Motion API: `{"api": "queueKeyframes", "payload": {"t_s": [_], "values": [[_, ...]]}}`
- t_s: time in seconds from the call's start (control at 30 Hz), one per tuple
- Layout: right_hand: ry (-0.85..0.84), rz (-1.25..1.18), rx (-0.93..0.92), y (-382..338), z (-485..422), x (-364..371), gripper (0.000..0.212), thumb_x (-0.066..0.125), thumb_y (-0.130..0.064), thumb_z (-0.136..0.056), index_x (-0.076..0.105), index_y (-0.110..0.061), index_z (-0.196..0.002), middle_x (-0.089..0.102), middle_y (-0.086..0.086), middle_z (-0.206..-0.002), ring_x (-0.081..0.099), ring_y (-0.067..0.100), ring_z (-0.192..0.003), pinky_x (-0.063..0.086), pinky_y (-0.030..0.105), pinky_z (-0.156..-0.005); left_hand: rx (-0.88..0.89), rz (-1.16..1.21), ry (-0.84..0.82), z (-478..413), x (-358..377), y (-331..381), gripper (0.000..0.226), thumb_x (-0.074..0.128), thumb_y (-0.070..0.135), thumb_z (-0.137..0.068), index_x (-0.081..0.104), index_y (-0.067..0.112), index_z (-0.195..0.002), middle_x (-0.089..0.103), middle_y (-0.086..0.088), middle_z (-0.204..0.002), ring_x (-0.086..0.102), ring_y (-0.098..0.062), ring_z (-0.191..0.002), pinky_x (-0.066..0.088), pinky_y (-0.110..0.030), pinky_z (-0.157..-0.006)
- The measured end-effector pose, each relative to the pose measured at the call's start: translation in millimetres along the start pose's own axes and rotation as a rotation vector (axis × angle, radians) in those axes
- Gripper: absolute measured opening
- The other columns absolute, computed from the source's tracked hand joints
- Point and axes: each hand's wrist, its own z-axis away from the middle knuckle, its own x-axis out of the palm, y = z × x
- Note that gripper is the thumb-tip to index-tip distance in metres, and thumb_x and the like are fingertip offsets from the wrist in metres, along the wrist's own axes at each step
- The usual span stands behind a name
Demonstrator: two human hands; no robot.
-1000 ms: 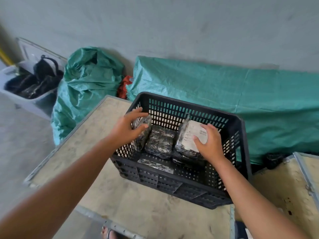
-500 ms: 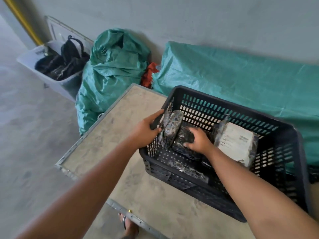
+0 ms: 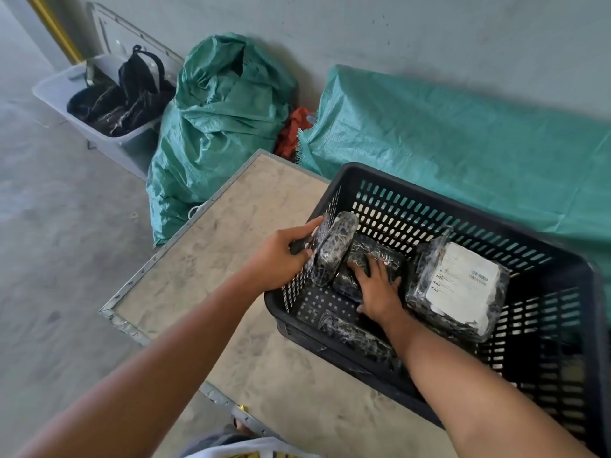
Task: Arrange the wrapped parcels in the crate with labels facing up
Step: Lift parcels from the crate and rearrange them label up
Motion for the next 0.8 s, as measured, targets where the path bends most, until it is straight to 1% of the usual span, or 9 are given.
{"api": "queueKeyframes", "payload": {"t_s": [0.17, 0.23, 0.27, 0.3, 0.33, 0.37, 0.43, 0.7, 0.8], "values": [[-0.026, -0.114, -0.019, 3, -6, -12, 0.104, 0.075, 0.004, -0.084, 0.023, -0.043, -0.161, -0.004, 0.004, -0.171, -0.01, 0.036, -0.156, -0.003, 0.075, -0.114, -0.003, -0.031, -0.017, 0, 0, 4, 0.081, 0.061, 0.009, -0.095, 0.04, 0.08, -0.128, 0.057, 0.051, -0.115, 0.061, -0.003, -0.085, 0.049, -0.022, -0.077], [-0.02, -0.191, -0.036, 5, -5, -21, 0.096, 0.079, -0.001, -0.083, 0.033, -0.04, -0.158, 0.014, -0.004, -0.166, 0.015, 0.034, -0.154, 0.001, 0.068, -0.115, -0.002, -0.027, -0.016, 1, -1, 7, 0.084, 0.06, 0.006, -0.096, 0.039, 0.081, -0.125, 0.053, 0.056, -0.115, 0.061, 0.0, -0.082, 0.052, -0.021, -0.072], [-0.016, -0.248, -0.047, 8, -5, -26, 0.091, 0.081, -0.003, -0.081, 0.04, -0.034, -0.156, 0.032, -0.005, -0.16, 0.043, 0.026, -0.143, 0.017, 0.062, -0.119, -0.003, -0.024, -0.012, 2, -1, 8, 0.085, 0.06, 0.005, -0.096, 0.04, 0.082, -0.123, 0.053, 0.056, -0.115, 0.061, 0.0, -0.082, 0.053, -0.02, -0.071], [-0.007, -0.302, -0.069, 11, -5, -31, 0.083, 0.083, -0.003, -0.08, 0.049, -0.024, -0.153, 0.054, -0.001, -0.146, 0.066, 0.013, -0.114, 0.047, 0.047, -0.109, -0.002, -0.02, -0.008, 2, -2, 9, 0.086, 0.06, 0.003, -0.096, 0.04, 0.083, -0.122, 0.055, 0.055, -0.114, 0.061, 0.0, -0.081, 0.053, -0.02, -0.07], [0.01, -0.339, -0.105, 15, -6, -35, 0.076, 0.084, -0.002, -0.079, 0.056, -0.016, -0.148, 0.067, 0.001, -0.127, 0.07, 0.003, -0.081, 0.06, 0.024, -0.08, -0.001, -0.019, -0.002, 2, -2, 9, 0.087, 0.06, 0.002, -0.096, 0.041, 0.083, -0.121, 0.056, 0.053, -0.113, 0.061, 0.0, -0.08, 0.053, -0.019, -0.069], [0.032, -0.368, -0.139, 19, -6, -40, 0.072, 0.083, 0.0, -0.078, 0.059, -0.012, -0.144, 0.071, 0.001, -0.115, 0.063, -0.002, -0.061, 0.053, 0.014, -0.058, -0.002, -0.02, 0.005, 2, -2, 9, 0.087, 0.06, 0.002, -0.096, 0.041, 0.083, -0.121, 0.057, 0.05, -0.113, 0.061, 0.0, -0.077, 0.053, -0.019, -0.067], [0.069, -0.408, -0.179, 23, -3, -52, 0.071, 0.081, 0.0, -0.078, 0.06, -0.018, -0.144, 0.073, 0.0, -0.115, 0.054, -0.002, -0.045, 0.046, 0.017, -0.045, -0.003, -0.021, 0.018, 2, -2, 9, 0.086, 0.06, 0.002, -0.096, 0.042, 0.083, -0.121, 0.061, 0.045, -0.112, 0.059, -0.002, -0.072, 0.052, -0.018, -0.063], [0.133, -0.608, -0.149, 25, 25, -95, 0.063, 0.082, -0.019, -0.084, 0.061, -0.062, -0.126, 0.073, -0.015, -0.11, 0.07, 0.02, -0.068, 0.059, 0.037, -0.065, -0.012, -0.018, 0.03, 5, -2, 14, 0.077, 0.057, 0.001, -0.098, 0.042, 0.068, -0.132, 0.067, 0.02, -0.118, 0.046, 0.002, -0.051, 0.047, -0.018, -0.054], [0.193, -0.653, -0.183, 26, 44, -111, 0.06, 0.077, -0.025, -0.087, 0.058, -0.073, -0.118, 0.068, -0.028, -0.118, 0.074, 0.026, -0.096, 0.058, 0.049, -0.087, -0.011, -0.014, 0.045, 5, -2, 13, 0.072, 0.057, 0.001, -0.097, 0.046, 0.059, -0.138, 0.069, 0.017, -0.115, 0.048, 0.002, -0.05, 0.045, -0.016, -0.053]]}}
